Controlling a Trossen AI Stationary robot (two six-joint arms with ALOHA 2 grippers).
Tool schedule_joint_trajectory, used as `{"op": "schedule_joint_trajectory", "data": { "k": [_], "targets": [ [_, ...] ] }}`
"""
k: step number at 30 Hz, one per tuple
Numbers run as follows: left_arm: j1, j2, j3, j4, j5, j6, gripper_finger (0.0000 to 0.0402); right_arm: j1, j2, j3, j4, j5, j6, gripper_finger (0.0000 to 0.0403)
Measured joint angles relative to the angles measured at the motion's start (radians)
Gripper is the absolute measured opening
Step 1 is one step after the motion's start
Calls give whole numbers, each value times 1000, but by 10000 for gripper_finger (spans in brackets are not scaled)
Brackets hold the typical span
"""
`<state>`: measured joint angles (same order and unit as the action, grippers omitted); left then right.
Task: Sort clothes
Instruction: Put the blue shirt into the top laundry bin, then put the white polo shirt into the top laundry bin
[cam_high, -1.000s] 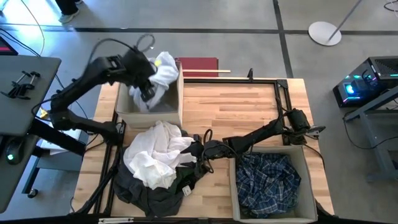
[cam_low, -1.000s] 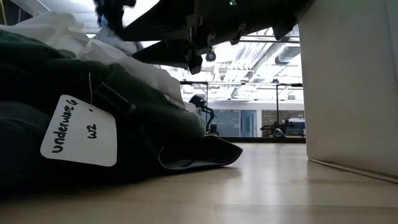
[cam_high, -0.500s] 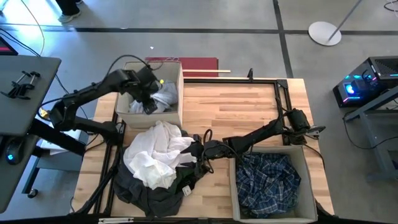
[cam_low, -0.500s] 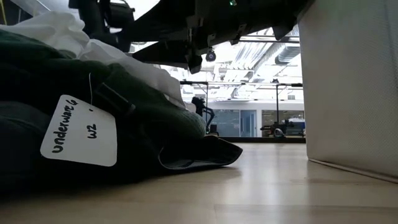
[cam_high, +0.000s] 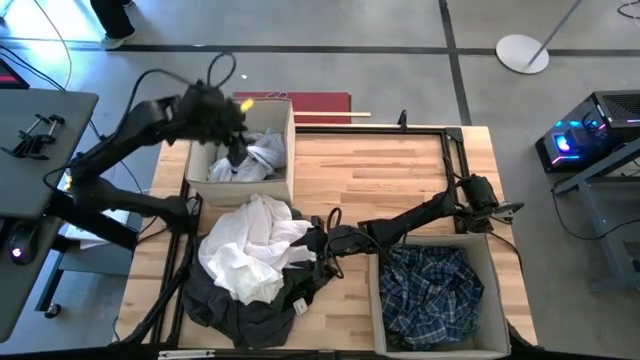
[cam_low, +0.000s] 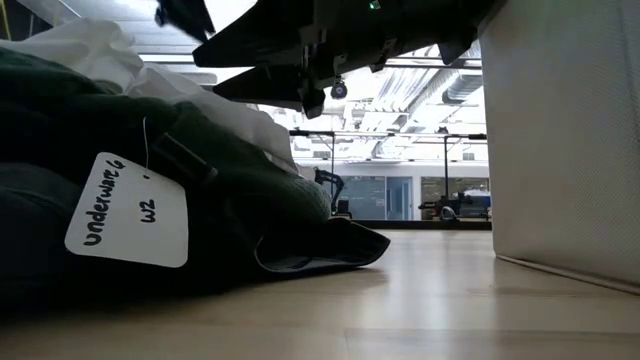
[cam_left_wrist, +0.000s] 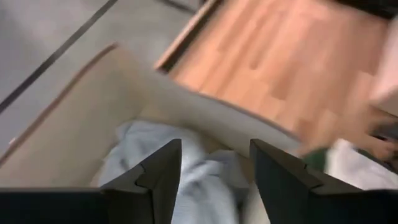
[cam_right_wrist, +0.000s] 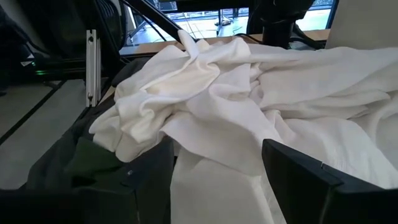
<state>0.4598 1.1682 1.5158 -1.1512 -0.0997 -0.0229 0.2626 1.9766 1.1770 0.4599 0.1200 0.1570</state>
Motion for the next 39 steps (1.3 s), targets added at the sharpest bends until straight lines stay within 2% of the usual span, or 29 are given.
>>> {"op": "schedule_joint_trajectory", "data": {
  "k": [2, 5, 8, 13, 18, 22, 26, 30, 34, 39],
  "targets": [
    [-88, -32, -18, 0, -56, -43, 171, 0, 0, 0, 0, 0, 0, 239],
    [-182, -70, -74, -3, -205, -184, 158, 0, 0, 0, 0, 0, 1, 239],
    [-151, -77, -148, -15, -268, -236, 136, 3, 0, 0, 0, 0, 26, 239],
    [6, -33, -316, 23, -44, -187, 86, 16, 0, -1, 4, 0, 20, 239],
    [190, 81, -468, 129, -37, -113, 42, 12, 0, -1, 17, 0, 0, 239],
    [308, 206, -526, 271, -5, -46, 22, 11, 0, -1, 16, 0, 0, 239],
    [368, 306, -526, 354, 31, 19, 17, 11, 0, -1, 0, 0, 0, 239],
    [397, 342, -459, 331, 108, 58, 17, 11, 0, -1, -14, 1, 19, 239],
    [400, 309, -342, 231, 133, 74, 17, 12, 0, -1, -15, 30, 26, 239],
    [355, 180, -200, 107, 143, 69, 17, 13, 0, -1, -14, 60, 26, 239]
  ]
}}
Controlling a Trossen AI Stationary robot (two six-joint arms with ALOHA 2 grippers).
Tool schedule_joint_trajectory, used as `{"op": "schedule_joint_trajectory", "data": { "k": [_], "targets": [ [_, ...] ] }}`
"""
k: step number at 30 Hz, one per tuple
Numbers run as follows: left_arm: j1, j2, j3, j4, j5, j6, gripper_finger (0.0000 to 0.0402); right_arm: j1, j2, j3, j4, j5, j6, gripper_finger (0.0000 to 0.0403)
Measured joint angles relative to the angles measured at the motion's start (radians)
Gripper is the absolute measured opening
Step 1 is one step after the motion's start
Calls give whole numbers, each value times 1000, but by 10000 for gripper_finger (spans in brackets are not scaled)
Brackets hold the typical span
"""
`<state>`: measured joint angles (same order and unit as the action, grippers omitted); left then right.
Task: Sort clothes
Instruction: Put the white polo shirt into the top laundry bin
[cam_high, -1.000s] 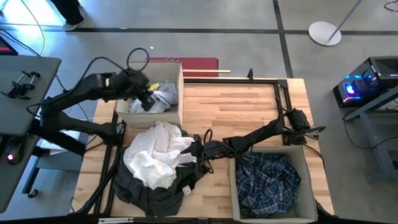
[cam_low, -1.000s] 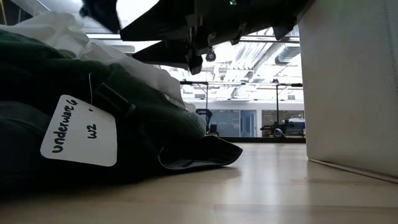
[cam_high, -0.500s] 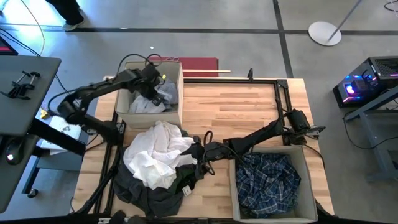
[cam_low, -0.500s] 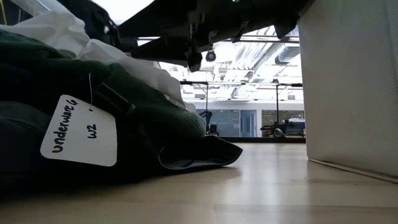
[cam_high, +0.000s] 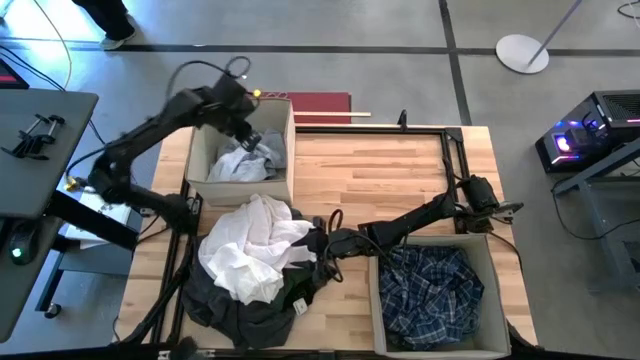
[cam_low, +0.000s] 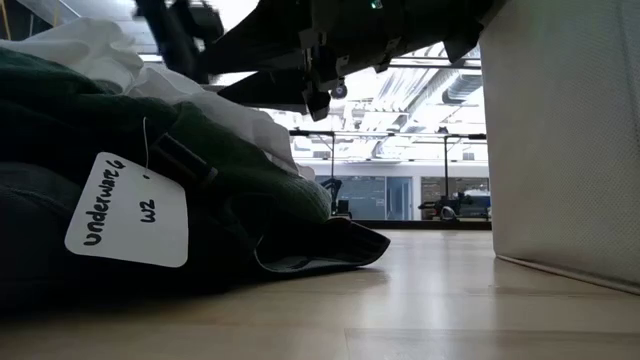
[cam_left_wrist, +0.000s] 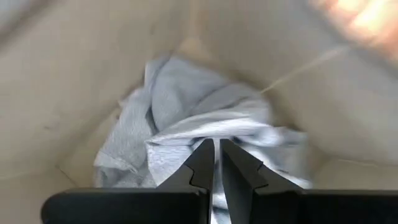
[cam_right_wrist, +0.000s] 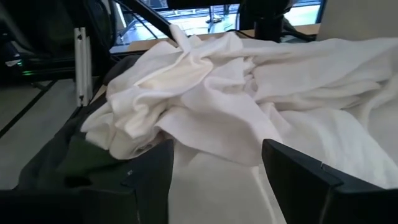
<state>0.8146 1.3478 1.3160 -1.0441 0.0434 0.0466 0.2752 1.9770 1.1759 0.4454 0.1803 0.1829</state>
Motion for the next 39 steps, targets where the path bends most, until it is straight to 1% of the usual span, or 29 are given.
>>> {"op": "schedule_joint_trajectory", "data": {
  "k": [4, 7, 10, 12, 14, 17, 21, 23, 25, 28, 33, 36, 39],
  "targets": [
    [-101, -170, 34, -11, 15, -39, 17, 0, 0, 0, 3, 17, 0, 239],
    [-222, -305, 35, -12, 52, -61, 17, 0, 0, 0, 10, 17, -5, 239],
    [-392, -420, 35, -9, 55, -102, 15, 0, 0, 0, 11, 17, -7, 239],
    [-520, -470, 35, -4, 46, -133, 10, 0, 0, 0, 16, 17, -8, 239],
    [-652, -501, 34, 9, 20, -184, 4, 0, 0, 0, 20, 17, -8, 239],
    [-839, -514, -1, 80, -65, -233, 1, 0, 0, 0, 38, 17, -24, 239],
    [-1025, -478, -81, 137, -184, -238, 0, 0, 0, 0, 41, 17, -34, 239],
    [-1087, -441, -117, 120, -232, -269, 0, 0, 0, 0, 39, 17, -34, 239],
    [-1141, -389, -152, 100, -260, -336, 0, 0, 0, 0, 33, 16, -33, 239],
    [-1206, -302, -190, 48, -259, -475, 0, 4, 0, 1, 29, 14, -30, 239],
    [-1302, -129, -215, -99, -222, -759, 0, 17, 0, 1, 29, 13, -52, 239],
    [-1331, -48, -241, -123, -224, -939, 1, 19, 0, 1, 33, 13, -59, 239],
    [-1333, 21, -258, -124, -215, -1021, 15, 20, 0, 1, 35, 13, -60, 239]
  ]
}}
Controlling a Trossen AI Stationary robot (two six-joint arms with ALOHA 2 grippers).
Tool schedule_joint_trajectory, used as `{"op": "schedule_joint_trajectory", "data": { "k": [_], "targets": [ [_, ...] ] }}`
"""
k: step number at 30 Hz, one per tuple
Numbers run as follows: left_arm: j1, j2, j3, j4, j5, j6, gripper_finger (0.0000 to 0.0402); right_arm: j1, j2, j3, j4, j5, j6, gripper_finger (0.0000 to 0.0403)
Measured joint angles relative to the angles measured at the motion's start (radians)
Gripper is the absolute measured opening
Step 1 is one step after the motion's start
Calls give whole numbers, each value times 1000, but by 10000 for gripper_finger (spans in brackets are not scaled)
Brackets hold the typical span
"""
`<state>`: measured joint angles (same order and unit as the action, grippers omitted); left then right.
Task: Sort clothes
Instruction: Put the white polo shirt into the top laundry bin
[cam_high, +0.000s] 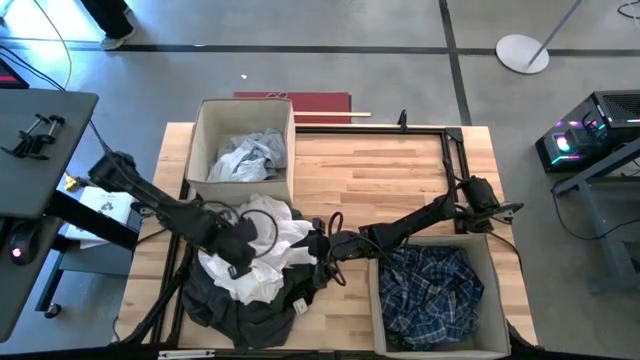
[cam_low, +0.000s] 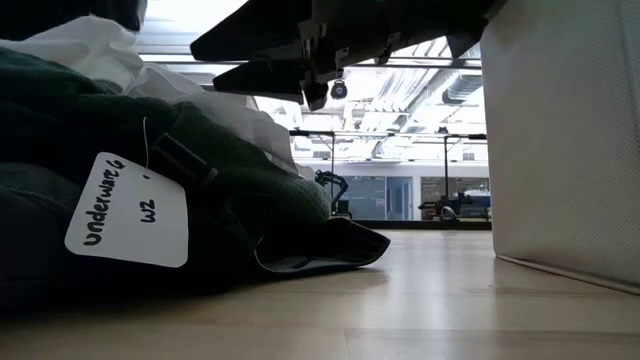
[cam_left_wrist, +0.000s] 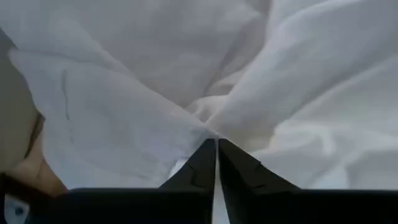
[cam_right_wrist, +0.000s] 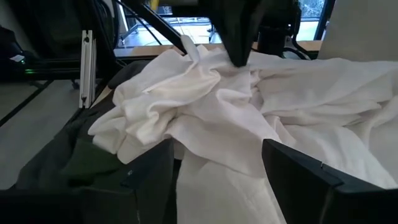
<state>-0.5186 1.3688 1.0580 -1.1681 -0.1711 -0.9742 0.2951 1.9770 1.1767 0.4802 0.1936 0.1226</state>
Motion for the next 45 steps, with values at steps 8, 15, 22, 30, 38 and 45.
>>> {"op": "schedule_joint_trajectory", "data": {
  "k": [8, 15, 22, 30, 38, 45],
  "targets": [
    [-2, 28, 0, -10, -49, 33, 129, 0, 0, 0, 3, 0, -18, 239],
    [-28, -86, 0, -59, -216, 19, 255, 0, 0, 0, -1, 0, -18, 239],
    [-107, -124, -13, -15, -421, -3, 301, 0, 0, 0, -4, 0, -16, 239],
    [-155, -121, -305, 332, -413, -132, 302, 0, 0, 0, -5, -6, -18, 239],
    [-157, -124, -551, 718, -391, -108, 271, 0, 0, 0, -5, -9, -18, 239],
    [-147, -124, -553, 747, -394, -5, 72, 0, 0, 0, -5, -9, -18, 239]
  ]
}}
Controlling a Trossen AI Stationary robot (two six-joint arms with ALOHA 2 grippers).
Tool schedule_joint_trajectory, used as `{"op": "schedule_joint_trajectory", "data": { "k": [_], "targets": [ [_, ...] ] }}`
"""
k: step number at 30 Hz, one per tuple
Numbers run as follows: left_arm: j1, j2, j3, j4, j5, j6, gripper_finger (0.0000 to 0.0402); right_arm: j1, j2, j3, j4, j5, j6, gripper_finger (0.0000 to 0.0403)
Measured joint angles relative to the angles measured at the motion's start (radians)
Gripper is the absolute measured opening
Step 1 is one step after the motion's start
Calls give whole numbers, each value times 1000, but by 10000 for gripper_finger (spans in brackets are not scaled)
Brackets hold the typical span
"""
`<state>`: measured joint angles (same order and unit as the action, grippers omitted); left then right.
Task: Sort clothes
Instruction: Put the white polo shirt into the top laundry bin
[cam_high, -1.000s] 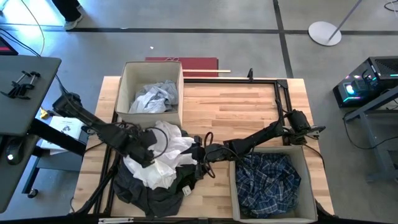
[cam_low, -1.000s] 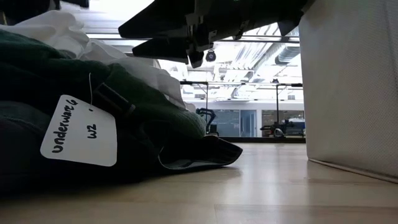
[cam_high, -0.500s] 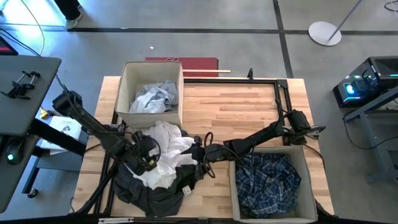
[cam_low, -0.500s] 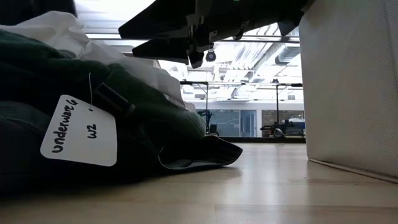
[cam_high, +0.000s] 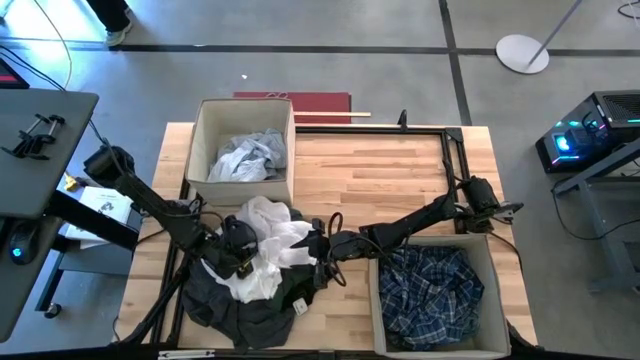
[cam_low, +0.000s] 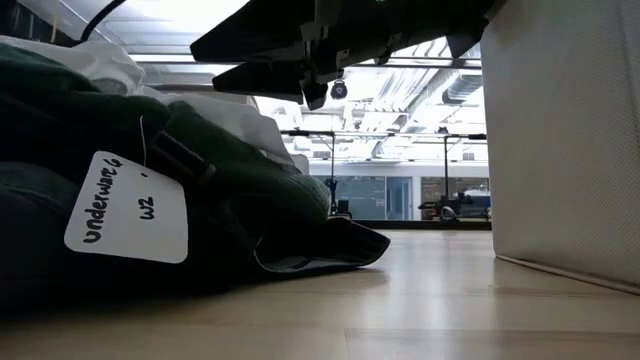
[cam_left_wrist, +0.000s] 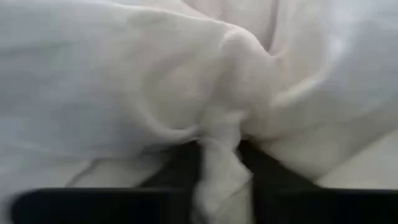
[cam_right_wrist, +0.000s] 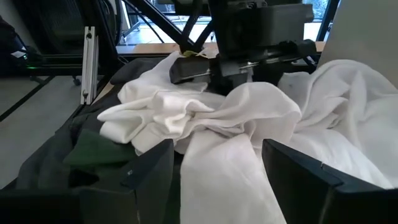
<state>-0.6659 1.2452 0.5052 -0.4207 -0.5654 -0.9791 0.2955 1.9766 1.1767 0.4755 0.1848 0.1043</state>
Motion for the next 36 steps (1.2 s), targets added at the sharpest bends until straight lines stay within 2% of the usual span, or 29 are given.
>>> {"op": "schedule_joint_trajectory", "data": {
  "k": [1, 2, 7, 14, 21, 25, 28, 30, 36],
  "targets": [
    [0, 1, 8, -3, -18, 17, 38, 0, 0, 0, 0, 0, 0, 239],
    [0, 2, 18, -6, -42, 31, 22, 0, 0, 0, 0, 0, 0, 239],
    [0, -29, 147, -33, -167, 168, 14, 3, 0, 0, 0, 0, 2, 239],
    [-4, -117, 468, -185, -382, 500, 4, 20, -2, 0, 0, 3, 0, 239],
    [-6, -168, 759, -227, -695, 954, 1, 25, -2, 0, -7, 24, -11, 239],
    [10, -170, 870, -172, -886, 1279, 1, 24, -7, 0, -10, 27, -35, 239],
    [31, -171, 926, -98, -1003, 1516, 1, 24, -33, -2, -53, 73, -55, 239],
    [56, -175, 958, -78, -1011, 1641, 1, 24, -70, -2, -98, 119, -73, 239],
    [183, -185, 1052, -27, -1010, 1849, 1, 37, -198, -1, -267, 253, -87, 239]
  ]
}}
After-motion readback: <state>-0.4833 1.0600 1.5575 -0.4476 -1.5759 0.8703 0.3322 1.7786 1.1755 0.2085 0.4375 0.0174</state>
